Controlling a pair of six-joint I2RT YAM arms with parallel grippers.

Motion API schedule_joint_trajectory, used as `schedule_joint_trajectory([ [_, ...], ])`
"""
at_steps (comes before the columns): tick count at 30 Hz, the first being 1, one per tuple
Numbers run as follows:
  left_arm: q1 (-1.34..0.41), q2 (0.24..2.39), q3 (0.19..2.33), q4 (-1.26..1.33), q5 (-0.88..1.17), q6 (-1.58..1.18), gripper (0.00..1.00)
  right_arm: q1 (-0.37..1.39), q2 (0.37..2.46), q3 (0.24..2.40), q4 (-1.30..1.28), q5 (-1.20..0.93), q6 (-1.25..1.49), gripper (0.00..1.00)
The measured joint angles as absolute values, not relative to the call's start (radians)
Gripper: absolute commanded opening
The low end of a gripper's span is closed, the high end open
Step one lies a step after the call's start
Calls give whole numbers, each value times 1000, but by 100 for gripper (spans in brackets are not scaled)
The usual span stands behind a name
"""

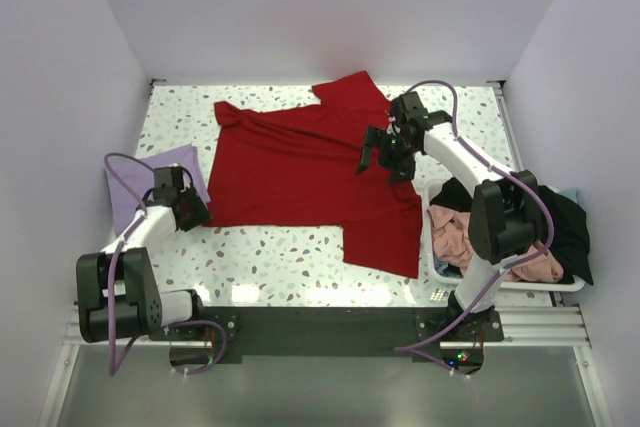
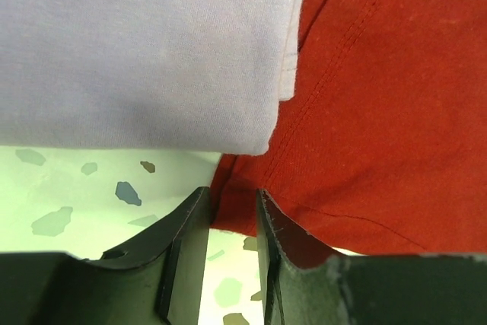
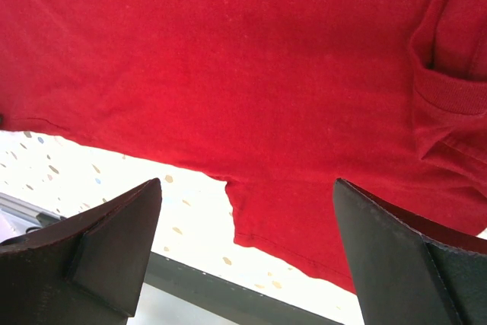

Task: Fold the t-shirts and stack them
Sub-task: Flatten the tshirt out

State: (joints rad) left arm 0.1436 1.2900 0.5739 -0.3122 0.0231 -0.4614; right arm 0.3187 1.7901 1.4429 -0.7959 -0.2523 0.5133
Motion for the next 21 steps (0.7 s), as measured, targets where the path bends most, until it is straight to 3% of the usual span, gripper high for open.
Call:
schedule_joint_trajectory([
  [18, 138, 1301, 574, -326, 17, -472, 30, 320, 1721, 1404, -795, -233, 516, 97],
  [21, 132, 1303, 574, -325, 15, -472, 22, 320, 1707, 1385, -796, -227, 516, 97],
])
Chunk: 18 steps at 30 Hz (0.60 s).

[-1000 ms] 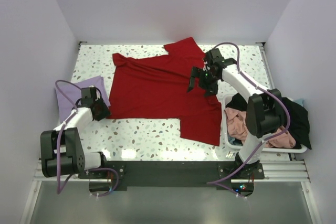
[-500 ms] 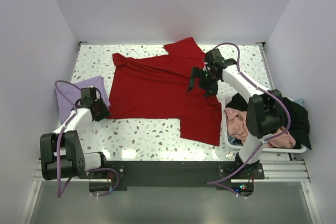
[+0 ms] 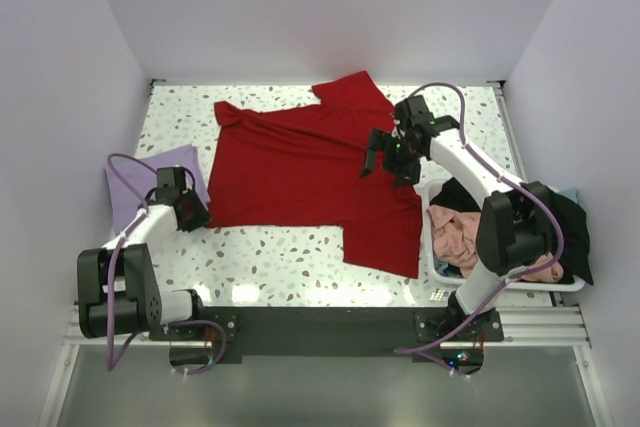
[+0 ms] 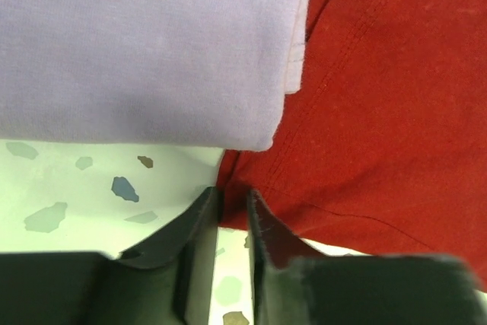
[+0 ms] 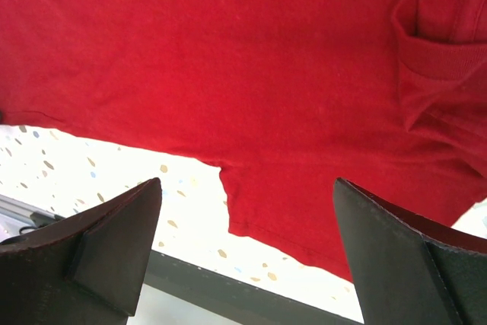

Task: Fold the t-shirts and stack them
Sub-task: Flatten the tshirt out

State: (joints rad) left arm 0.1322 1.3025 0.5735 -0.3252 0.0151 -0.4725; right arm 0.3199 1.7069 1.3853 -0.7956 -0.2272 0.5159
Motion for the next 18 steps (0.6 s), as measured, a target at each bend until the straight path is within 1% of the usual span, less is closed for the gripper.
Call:
schedule_joint_trajectory([
  [1, 130, 1304, 574, -325, 14, -474, 13, 320, 1705, 1379, -797, -227, 516, 97],
  [4, 124, 1309, 574, -323, 15, -480, 0, 320, 1699, 1362, -799, -227, 516, 97],
  [10, 123, 1302, 572, -326, 52, -480, 0, 322, 1666, 1343, -816, -222, 498, 97],
  [13, 123, 1261, 574, -340, 77, -480, 0, 337, 1639, 1337, -838, -200, 471, 96],
  [18, 123, 1163, 676, -400, 126, -482, 0, 387, 1584, 1268, -859, -181, 449, 95],
])
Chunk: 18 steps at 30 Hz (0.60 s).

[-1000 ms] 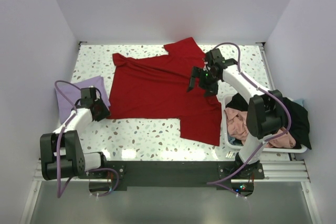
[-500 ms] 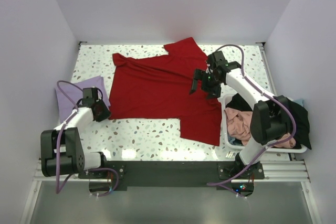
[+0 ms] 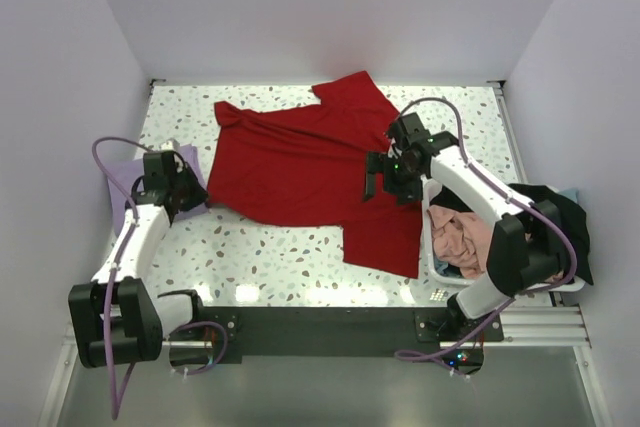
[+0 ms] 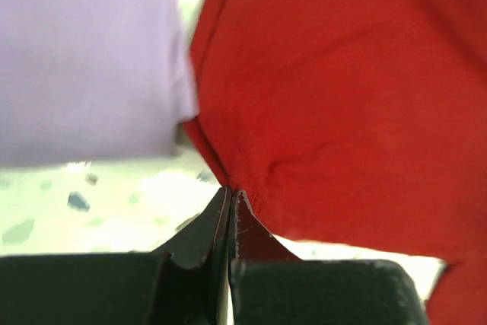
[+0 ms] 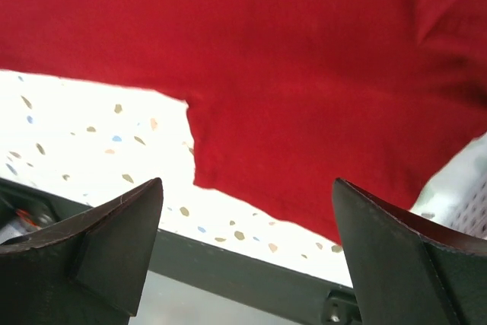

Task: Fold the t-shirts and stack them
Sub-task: Flatten the tshirt out

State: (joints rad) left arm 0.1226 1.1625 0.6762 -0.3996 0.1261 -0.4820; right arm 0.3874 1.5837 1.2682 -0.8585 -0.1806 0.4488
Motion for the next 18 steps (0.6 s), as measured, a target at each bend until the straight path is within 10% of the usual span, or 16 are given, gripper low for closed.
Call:
schedule_joint_trajectory([
  [18, 132, 1159, 899, -476, 174, -438, 0, 535, 1272, 875, -914, -122, 517, 79],
])
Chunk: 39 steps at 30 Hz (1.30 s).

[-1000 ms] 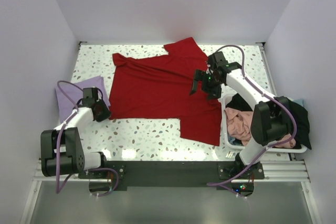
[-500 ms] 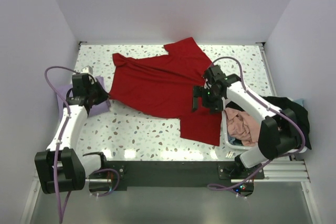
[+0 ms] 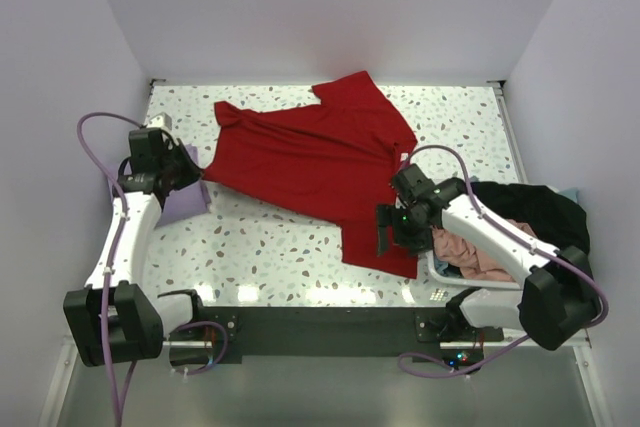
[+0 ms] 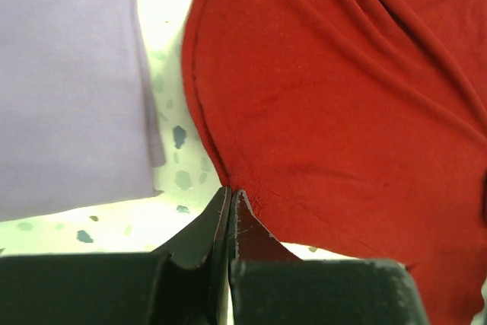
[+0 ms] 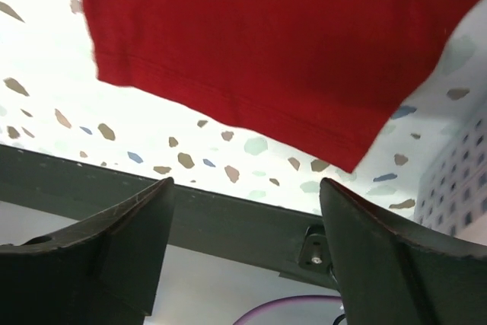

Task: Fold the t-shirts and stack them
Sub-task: Flatten the tshirt out

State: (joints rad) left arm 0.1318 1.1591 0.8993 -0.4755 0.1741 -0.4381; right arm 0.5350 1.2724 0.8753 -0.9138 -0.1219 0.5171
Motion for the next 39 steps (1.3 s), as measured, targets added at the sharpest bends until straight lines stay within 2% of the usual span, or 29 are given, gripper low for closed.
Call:
schedule_joint_trajectory([
  [2, 150, 1162, 917, -490, 160, -421, 0, 552, 1263, 851, -913, -122, 536, 74],
  [11, 213, 1187, 966, -507, 104, -346, 0, 620, 1260, 789, -910, -93, 592, 65],
  [16, 215, 1187, 966, -506, 110, -344, 0, 644, 1262, 747, -881, -89, 614, 57],
  [28, 215, 1187, 937, -508, 129, -329, 0, 732, 1350, 699, -754, -105, 644, 50],
  [34, 215, 1188, 923, -510, 131, -325, 0, 749, 1393, 682, -712, -107, 674, 43],
  [39, 215, 1195, 918, -511, 131, -319, 0, 748, 1393, 680, -718, -95, 683, 30],
])
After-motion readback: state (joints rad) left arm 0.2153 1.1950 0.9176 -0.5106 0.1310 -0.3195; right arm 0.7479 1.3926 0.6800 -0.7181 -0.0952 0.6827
